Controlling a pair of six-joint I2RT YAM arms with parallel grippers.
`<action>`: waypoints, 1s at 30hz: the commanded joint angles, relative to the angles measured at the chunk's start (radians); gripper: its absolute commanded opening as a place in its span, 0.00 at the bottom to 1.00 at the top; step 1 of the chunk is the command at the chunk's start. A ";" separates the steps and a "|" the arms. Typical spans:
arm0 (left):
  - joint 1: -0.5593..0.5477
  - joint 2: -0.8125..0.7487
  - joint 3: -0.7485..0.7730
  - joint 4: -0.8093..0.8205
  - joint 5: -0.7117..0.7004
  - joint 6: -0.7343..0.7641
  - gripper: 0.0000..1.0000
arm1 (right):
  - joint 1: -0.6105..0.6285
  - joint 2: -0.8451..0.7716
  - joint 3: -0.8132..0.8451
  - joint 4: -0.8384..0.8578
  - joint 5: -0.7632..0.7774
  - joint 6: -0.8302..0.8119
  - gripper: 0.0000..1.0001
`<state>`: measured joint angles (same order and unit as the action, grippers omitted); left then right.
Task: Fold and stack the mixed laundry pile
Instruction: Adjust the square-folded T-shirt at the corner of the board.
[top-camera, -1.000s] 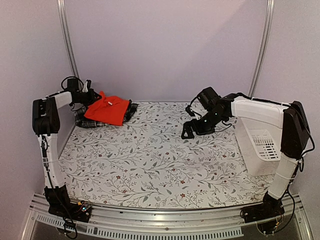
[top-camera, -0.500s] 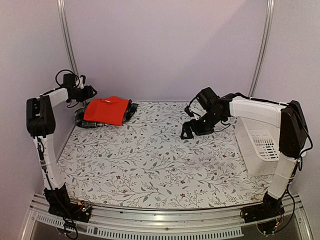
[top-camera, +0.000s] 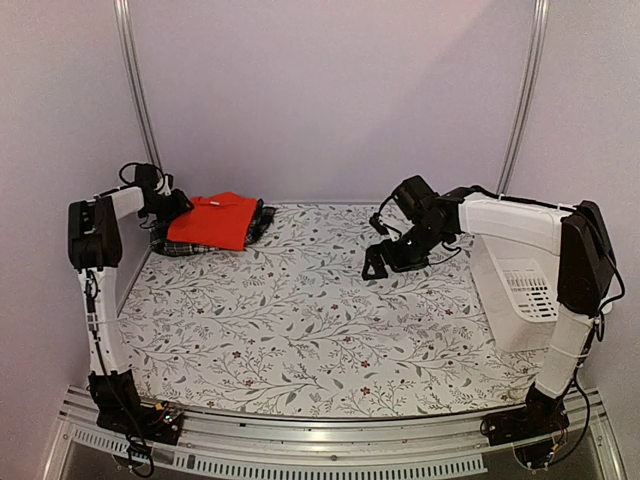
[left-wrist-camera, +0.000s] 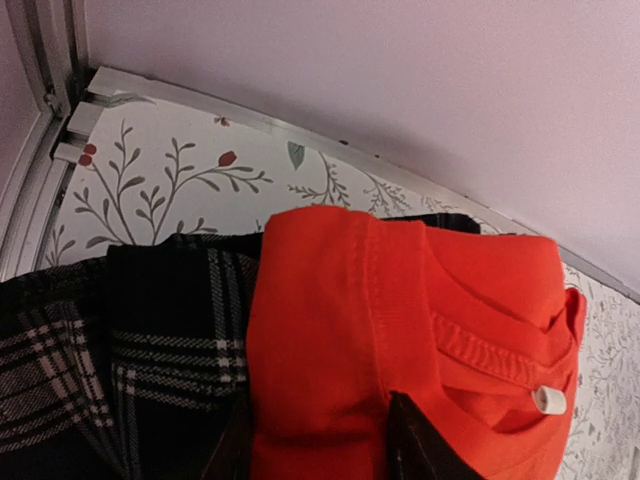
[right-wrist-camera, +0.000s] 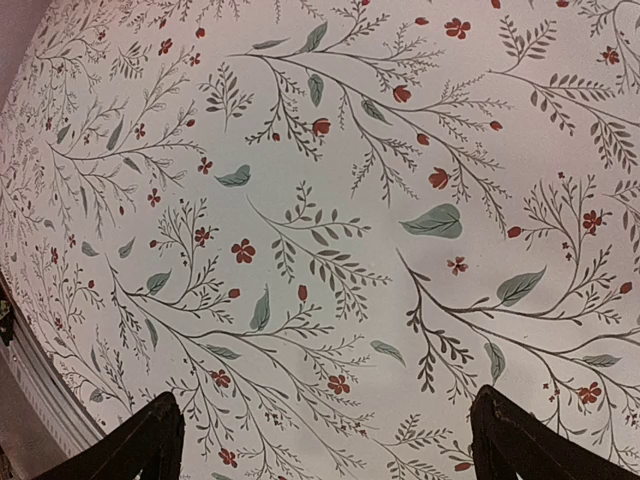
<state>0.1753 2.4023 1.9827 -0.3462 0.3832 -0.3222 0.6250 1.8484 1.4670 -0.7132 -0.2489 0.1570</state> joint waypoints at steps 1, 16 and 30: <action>0.011 0.038 0.009 -0.116 -0.093 -0.006 0.50 | -0.011 -0.024 -0.003 -0.010 0.002 -0.013 0.99; 0.030 -0.220 -0.028 -0.139 -0.290 0.011 0.93 | -0.185 -0.108 0.012 0.017 0.036 -0.040 0.99; -0.122 -0.548 0.009 -0.310 -0.257 0.104 1.00 | -0.486 -0.204 0.156 0.080 -0.116 -0.036 0.99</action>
<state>0.1577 1.9366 2.0285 -0.5564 0.1539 -0.2749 0.1791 1.6966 1.5848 -0.6682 -0.2821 0.1127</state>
